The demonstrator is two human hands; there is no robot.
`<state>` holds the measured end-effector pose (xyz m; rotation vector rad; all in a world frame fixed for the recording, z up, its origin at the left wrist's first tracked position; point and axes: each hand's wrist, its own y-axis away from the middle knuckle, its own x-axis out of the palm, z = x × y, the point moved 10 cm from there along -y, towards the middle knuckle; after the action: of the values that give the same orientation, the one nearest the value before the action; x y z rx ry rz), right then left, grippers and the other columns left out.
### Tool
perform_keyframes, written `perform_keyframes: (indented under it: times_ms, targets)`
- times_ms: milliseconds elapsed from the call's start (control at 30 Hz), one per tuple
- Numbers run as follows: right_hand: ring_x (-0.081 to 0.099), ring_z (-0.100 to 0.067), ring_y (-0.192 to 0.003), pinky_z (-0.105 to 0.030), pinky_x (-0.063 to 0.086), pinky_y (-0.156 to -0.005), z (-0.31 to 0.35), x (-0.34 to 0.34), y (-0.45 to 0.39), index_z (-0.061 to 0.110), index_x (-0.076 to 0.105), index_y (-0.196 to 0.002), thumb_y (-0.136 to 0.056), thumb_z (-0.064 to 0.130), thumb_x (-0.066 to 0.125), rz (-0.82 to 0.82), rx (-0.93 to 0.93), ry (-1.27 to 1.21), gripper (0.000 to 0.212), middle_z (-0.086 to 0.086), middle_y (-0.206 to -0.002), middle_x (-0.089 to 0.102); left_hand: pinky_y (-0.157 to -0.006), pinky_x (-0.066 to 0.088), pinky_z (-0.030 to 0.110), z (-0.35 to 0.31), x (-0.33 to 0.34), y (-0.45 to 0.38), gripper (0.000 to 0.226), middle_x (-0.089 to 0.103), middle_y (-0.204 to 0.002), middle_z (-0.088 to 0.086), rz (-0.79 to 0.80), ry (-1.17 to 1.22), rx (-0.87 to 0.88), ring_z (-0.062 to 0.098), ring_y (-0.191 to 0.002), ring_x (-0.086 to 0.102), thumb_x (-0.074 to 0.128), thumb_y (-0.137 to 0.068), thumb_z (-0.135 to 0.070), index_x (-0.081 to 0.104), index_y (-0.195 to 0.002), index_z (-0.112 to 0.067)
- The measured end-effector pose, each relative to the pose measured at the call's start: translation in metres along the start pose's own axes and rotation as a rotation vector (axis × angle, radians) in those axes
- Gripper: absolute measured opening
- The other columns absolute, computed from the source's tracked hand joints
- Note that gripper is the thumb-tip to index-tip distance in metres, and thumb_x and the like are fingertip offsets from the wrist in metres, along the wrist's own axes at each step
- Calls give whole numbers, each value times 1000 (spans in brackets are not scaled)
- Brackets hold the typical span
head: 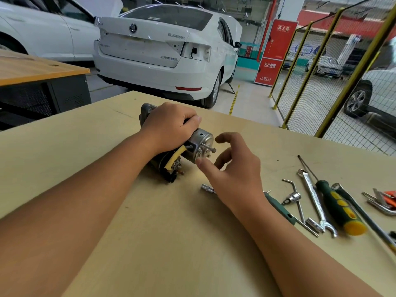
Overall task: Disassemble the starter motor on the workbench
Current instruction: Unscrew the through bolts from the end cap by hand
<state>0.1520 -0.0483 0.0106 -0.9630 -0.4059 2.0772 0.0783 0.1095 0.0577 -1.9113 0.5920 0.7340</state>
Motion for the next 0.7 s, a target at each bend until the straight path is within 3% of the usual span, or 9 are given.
perform_keyframes:
  times_ms: [67, 167, 300, 367, 433, 500, 567, 633, 700]
  targets:
    - [60, -2, -69, -16, 42, -54, 1, 1, 0, 40, 57, -96, -89, 51, 69, -1, -2, -23, 17, 15, -72, 64, -61, 35, 31, 0, 0, 0, 39, 58, -62, -6, 2, 1, 0, 15, -65, 56, 45, -98, -43, 60, -68, -23]
    - [59, -7, -67, -32, 47, -58, -3, -1, -2, 34, 62, -90, -96, 38, 65, -19, -16, -25, 8, 12, -66, 62, -62, 37, 32, 1, 0, 0, 39, 57, -62, -6, 2, 3, -4, 15, -65, 55, 46, -98, -42, 57, -65, -25]
    - [61, -1, -68, -15, 39, -53, 3, 1, 0, 47, 51, -105, -83, 39, 79, -6, -21, -12, 37, 23, -80, 64, -62, 33, 30, 2, 1, 0, 39, 55, -60, -8, -2, 2, -4, 12, -63, 53, 46, -98, -42, 53, -62, -28]
    - [61, -1, -67, -16, 44, -54, 3, 2, 0, 41, 57, -100, -86, 52, 72, -3, -12, -17, 23, 20, -76, 65, -62, 35, 31, 2, 0, -1, 39, 55, -60, -7, 0, 5, -5, 13, -63, 54, 46, -98, -42, 54, -63, -27]
    - [61, -8, -63, -33, 51, -58, -1, 2, -2, 30, 62, -88, -96, 50, 60, 1, 2, 6, 21, 10, -67, 64, -62, 37, 32, 2, 0, -1, 40, 55, -60, -7, 0, 6, -5, 14, -64, 53, 46, -98, -41, 52, -61, -28]
    - [60, -8, -65, -31, 47, -58, -5, 2, -4, 30, 62, -92, -96, 37, 65, 3, 1, 35, 8, 10, -67, 63, -63, 38, 32, 2, 1, -1, 39, 55, -61, -7, 4, 1, -6, 14, -64, 54, 46, -99, -41, 53, -62, -28]
    - [60, -2, -70, -20, 41, -54, -1, 2, -2, 39, 55, -103, -89, 33, 74, 10, -6, 57, 24, 20, -76, 64, -63, 36, 31, 2, 1, -1, 38, 55, -61, -7, 3, 0, -4, 13, -64, 54, 46, -98, -41, 55, -64, -27]
    - [60, 0, -69, -14, 38, -51, 2, 2, 0, 42, 55, -104, -85, 48, 74, 6, -15, 48, 27, 25, -78, 63, -62, 33, 30, 2, 1, 0, 38, 55, -60, -8, 0, -2, -1, 12, -64, 53, 46, -99, -41, 57, -65, -27]
    - [58, -5, -61, -24, 40, -51, 2, 1, 0, 35, 59, -90, -91, 59, 60, -5, -4, 41, 24, 13, -66, 62, -61, 30, 29, 2, 0, -1, 38, 54, -60, -8, 0, -6, -3, 11, -63, 52, 46, -99, -41, 54, -64, -28]
